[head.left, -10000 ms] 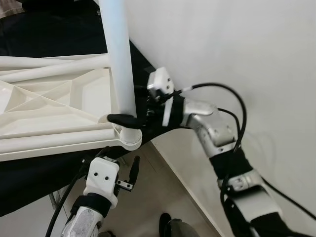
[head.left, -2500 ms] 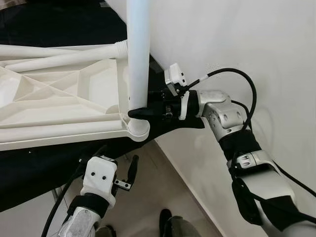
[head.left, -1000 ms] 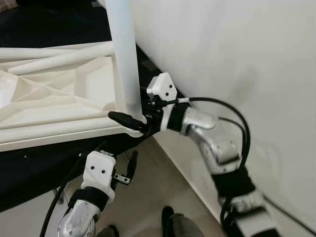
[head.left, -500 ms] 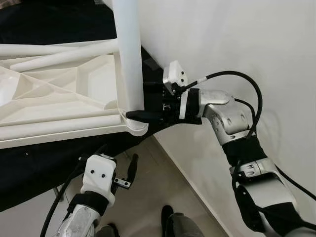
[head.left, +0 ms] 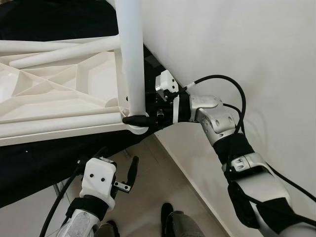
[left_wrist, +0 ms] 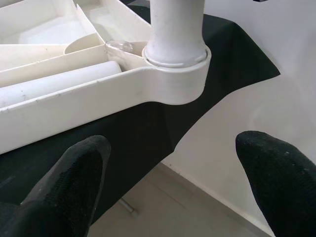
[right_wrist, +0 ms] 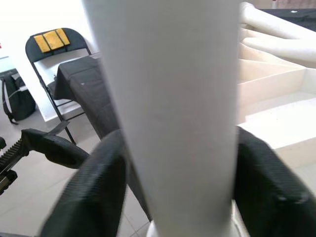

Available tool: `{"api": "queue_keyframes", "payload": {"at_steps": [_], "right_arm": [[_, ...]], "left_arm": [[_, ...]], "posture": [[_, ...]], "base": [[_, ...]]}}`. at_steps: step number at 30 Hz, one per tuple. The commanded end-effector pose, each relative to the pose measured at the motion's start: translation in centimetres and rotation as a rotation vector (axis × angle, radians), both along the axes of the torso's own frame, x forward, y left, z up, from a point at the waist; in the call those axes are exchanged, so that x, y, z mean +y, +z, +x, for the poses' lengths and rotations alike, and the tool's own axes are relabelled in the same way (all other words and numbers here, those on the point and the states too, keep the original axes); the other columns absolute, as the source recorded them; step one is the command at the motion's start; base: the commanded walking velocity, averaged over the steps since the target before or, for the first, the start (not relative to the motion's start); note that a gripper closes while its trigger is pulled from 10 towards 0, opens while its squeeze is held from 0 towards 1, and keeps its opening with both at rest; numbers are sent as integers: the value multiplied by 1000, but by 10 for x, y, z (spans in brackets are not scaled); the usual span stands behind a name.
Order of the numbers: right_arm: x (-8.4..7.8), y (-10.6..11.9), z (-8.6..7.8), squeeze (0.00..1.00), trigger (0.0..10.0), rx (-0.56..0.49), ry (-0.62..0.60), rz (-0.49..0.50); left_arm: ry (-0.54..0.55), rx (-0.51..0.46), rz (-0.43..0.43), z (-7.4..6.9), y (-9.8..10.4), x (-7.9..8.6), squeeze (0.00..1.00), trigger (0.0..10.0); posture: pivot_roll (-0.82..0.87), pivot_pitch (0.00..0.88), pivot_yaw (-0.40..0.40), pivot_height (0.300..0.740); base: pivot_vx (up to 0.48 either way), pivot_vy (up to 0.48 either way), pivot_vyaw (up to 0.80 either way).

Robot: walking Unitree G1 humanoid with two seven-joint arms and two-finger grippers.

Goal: Building children table

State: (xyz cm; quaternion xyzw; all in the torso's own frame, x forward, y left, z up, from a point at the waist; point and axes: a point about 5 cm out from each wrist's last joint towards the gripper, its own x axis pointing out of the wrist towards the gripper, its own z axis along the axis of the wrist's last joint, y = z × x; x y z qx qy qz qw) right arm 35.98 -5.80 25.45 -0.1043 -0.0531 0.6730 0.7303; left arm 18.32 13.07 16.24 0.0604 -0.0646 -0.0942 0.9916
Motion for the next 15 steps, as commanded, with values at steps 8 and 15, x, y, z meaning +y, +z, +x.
{"api": "queue_keyframes", "payload": {"at_steps": [8, 15], "right_arm": [[1, 4, 3, 0, 0, -25, 15, -3], [-4, -28, 10, 0, 0, -76, -706, 5]], "left_arm": [[2, 24, 2, -4, -2, -1, 0, 10000], [7, 27, 3, -5, -4, -2, 0, 10000]], "posture": [[102, 346, -75, 740], [97, 331, -101, 740]], "base": [[0, 0, 0], [0, 0, 0]]}}
